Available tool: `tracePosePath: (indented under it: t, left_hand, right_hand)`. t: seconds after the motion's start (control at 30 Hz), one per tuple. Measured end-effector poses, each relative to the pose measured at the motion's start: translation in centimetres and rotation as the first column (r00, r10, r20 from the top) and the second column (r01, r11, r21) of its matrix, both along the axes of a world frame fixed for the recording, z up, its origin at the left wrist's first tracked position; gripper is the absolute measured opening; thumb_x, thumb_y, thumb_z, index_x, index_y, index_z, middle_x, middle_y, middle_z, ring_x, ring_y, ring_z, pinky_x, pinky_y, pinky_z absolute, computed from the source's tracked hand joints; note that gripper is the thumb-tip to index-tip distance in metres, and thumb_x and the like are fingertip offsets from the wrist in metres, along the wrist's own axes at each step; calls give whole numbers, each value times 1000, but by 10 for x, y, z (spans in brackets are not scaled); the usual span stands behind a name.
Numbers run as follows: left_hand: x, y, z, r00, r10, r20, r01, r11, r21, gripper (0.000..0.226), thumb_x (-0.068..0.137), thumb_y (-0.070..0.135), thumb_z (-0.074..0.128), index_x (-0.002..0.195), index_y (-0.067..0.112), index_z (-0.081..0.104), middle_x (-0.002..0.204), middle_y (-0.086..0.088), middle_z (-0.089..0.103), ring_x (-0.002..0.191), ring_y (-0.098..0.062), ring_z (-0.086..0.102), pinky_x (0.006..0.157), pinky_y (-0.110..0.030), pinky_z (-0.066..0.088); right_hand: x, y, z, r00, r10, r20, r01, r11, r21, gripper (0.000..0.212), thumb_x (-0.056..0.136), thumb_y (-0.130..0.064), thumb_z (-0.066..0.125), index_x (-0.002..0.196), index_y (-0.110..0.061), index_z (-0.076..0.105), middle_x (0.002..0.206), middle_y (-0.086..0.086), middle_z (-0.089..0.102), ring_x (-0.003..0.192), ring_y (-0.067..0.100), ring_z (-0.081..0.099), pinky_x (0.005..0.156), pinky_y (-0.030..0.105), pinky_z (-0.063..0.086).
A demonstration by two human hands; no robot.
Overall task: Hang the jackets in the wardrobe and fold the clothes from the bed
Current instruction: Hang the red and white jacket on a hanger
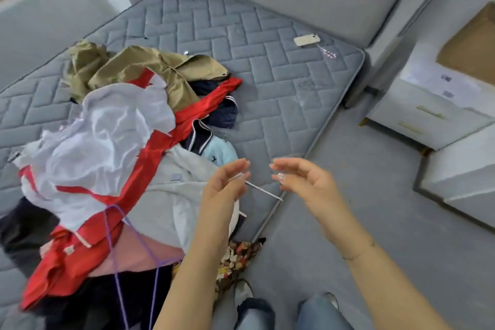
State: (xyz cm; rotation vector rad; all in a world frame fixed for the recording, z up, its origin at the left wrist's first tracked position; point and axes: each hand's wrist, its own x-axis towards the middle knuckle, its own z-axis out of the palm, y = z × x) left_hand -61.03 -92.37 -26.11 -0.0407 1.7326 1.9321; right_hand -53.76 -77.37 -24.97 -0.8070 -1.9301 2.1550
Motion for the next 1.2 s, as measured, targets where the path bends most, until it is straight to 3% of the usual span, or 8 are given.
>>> tracePosePath:
  t: [0.2,0.43,0.53,0.63,0.73,0.83,0.97,1.2]
  left_hand:
    - [-49,-76,-55,973,208,101,-199,975,-95,25,90,11,67,107,28,72,113,10,71,110,-10,64,96,-32,49]
    - [-90,-117,-104,893,441,90,-408,878,-251,27,88,10,66,108,28,71,109,12,72,96,-3,68,73,-16,51]
    - [-112,-121,-122,840,538,66,-497,813,-304,27,90,8,64,113,22,67,112,10,69,90,5,67,69,-11,52]
    - [-140,-128,-139,818,575,-6,-537,760,-366,30,93,12,62,121,20,62,119,9,64,98,4,64,80,-14,50]
    - [-166,-144,-158,799,596,-74,-560,694,-453,32,91,13,65,123,18,60,121,5,63,109,-5,60,90,-20,47]
    - [-189,-168,-179,844,502,-186,-500,614,-611,35,90,16,67,124,16,59,125,1,59,115,-12,55,100,-30,45]
    - [-220,-191,-212,922,277,-270,-374,460,-806,43,88,16,68,129,8,57,130,-10,54,124,-25,48,103,-30,34]
    - [-250,-204,-262,995,-14,-99,-95,194,-976,44,88,34,67,127,17,56,124,-7,52,117,-28,47,93,-39,40]
  right_hand:
    - [-73,-52,-53,977,188,99,-190,982,9,23,89,-5,67,102,-23,72,103,-13,74,94,3,68,77,17,51]
    - [-148,-73,-105,904,382,191,-386,922,-15,22,89,-6,67,102,-24,71,104,-10,73,98,17,68,92,29,53]
    - [-177,-78,-122,865,459,203,-464,886,-27,21,89,-10,68,104,-24,71,105,-11,73,98,12,67,91,27,52]
    - [-208,-88,-137,814,546,198,-554,833,-21,19,91,-16,68,105,-29,71,104,-13,72,95,-1,64,81,14,50]
    - [-233,-104,-150,783,593,190,-601,799,-18,19,91,-17,67,106,-27,71,103,-16,71,93,-4,64,79,10,48]
    - [-252,-122,-161,763,619,187,-626,779,-28,20,91,-16,67,109,-23,71,104,-15,71,93,-4,64,80,9,48]
    - [-267,-139,-176,767,607,209,-616,788,-27,21,91,-14,67,110,-22,70,108,-12,71,95,-2,64,86,13,49]
    - [-281,-150,-192,789,548,276,-563,826,-30,21,90,-10,66,107,-22,72,104,-11,73,93,2,66,91,22,50]
